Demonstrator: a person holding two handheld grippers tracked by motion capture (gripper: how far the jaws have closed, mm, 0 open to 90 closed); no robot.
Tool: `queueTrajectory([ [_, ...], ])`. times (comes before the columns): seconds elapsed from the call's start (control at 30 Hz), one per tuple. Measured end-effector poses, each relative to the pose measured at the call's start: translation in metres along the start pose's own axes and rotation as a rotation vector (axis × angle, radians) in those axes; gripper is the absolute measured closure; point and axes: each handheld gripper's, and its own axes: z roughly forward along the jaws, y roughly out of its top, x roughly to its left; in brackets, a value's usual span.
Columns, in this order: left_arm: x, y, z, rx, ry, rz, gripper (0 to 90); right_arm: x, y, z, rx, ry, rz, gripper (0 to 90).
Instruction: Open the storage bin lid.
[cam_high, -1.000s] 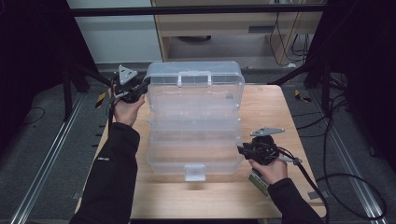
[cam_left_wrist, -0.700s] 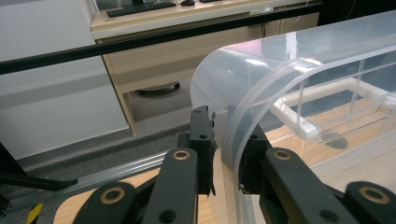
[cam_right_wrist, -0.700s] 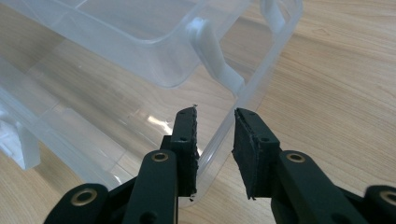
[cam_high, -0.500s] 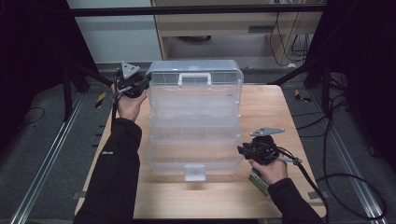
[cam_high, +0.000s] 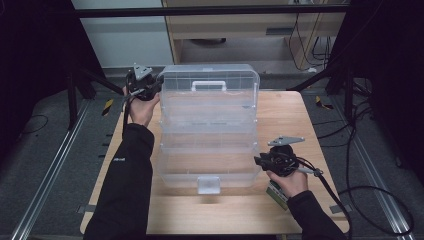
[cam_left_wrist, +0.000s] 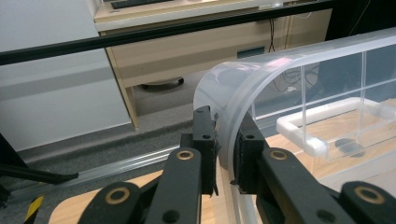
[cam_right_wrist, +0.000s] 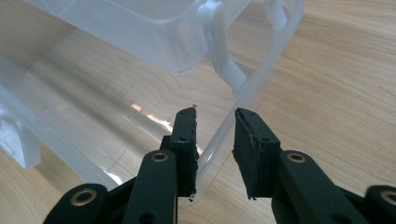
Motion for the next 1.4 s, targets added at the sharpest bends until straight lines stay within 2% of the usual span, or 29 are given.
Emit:
queueTrajectory([
  [0.17,0.001,-0.001,0.008,0.003,0.004,-0.004,82.0,0.0,0.0,0.0,0.001,0.0,0.0,69.5],
  [0.37,0.006,-0.006,0.017,0.005,-0.007,-0.04,82.9,0.0,0.0,0.001,0.003,-0.003,0.0,68.8],
  [0.43,0.007,-0.007,0.019,0.002,-0.014,-0.065,83.0,0.0,0.0,0.001,0.007,-0.003,0.009,68.4],
  [0.73,0.008,-0.007,0.023,0.014,-0.012,-0.07,83.3,-0.001,0.001,0.002,0.008,-0.006,0.004,68.4],
  [0.93,0.008,-0.008,0.031,0.028,0.0,-0.062,82.8,0.0,0.001,0.003,0.014,-0.01,0.017,67.5],
  [1.03,0.01,-0.009,0.034,0.028,-0.013,-0.074,80.6,0.0,0.001,0.003,0.016,-0.01,0.016,67.5],
  [1.13,0.013,-0.011,0.037,0.033,-0.037,-0.082,74.5,0.0,0.001,0.003,0.016,-0.011,0.014,67.6],
  [1.17,0.015,-0.011,0.037,0.03,-0.045,-0.084,71.1,0.0,0.001,0.003,0.016,-0.011,0.014,67.7],
  [1.27,0.023,-0.007,0.027,-0.026,-0.07,-0.112,63.6,0.0,0.001,0.003,0.014,-0.015,0.014,67.9],
  [1.33,0.028,-0.004,0.017,-0.03,-0.063,-0.112,60.2,0.001,0.001,0.003,0.014,-0.019,0.009,67.6],
  [1.4,0.032,-0.005,0.006,-0.035,-0.063,-0.115,58.2,0.0,0.001,0.005,0.036,-0.003,0.036,66.4],
])
